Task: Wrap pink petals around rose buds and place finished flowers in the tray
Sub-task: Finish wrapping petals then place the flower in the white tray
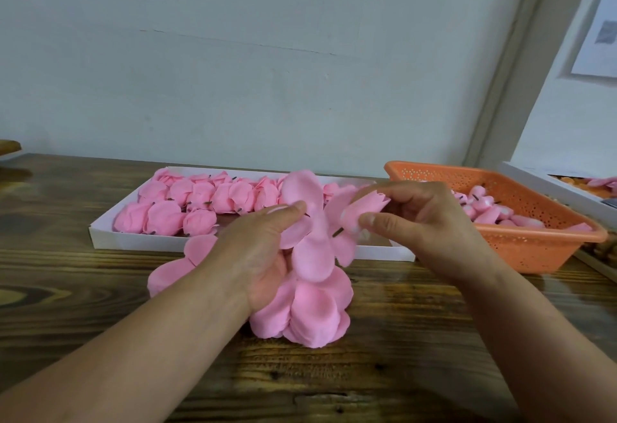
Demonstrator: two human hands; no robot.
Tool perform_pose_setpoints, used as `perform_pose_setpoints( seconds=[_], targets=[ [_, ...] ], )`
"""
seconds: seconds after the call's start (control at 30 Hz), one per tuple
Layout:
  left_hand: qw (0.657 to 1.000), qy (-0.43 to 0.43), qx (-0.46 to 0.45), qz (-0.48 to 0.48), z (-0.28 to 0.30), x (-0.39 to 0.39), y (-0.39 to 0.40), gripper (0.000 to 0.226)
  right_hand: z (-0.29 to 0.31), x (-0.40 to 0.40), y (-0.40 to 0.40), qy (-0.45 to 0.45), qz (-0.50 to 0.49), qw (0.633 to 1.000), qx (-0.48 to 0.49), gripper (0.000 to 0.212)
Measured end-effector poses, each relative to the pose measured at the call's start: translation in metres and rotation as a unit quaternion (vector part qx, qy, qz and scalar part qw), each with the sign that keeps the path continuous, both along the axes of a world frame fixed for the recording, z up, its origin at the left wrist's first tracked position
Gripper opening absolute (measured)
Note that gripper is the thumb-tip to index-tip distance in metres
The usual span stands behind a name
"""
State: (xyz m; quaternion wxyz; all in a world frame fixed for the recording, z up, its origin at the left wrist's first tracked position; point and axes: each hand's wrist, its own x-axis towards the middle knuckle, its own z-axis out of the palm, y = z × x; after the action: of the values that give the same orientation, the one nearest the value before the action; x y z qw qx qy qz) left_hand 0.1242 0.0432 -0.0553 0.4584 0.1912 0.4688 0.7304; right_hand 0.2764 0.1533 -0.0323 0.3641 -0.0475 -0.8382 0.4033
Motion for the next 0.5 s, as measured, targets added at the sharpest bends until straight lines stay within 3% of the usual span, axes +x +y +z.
perform_pose_setpoints(
  seconds=[0.3, 0.5],
  targets=[
    [1.000, 0.025, 0.013, 0.011, 0.0019, 0.0018, -0.0025, 0.008, -0.0016, -0.0020, 0.0009, 0.090, -0.048, 0.994, -0.037, 0.016],
    [0.999, 0.042, 0.009, 0.002, 0.0024, 0.0044, -0.0055, 0.011, -0.0037, -0.0049, -0.0034, 0.062, -0.016, 0.997, -0.030, 0.020]
  ],
)
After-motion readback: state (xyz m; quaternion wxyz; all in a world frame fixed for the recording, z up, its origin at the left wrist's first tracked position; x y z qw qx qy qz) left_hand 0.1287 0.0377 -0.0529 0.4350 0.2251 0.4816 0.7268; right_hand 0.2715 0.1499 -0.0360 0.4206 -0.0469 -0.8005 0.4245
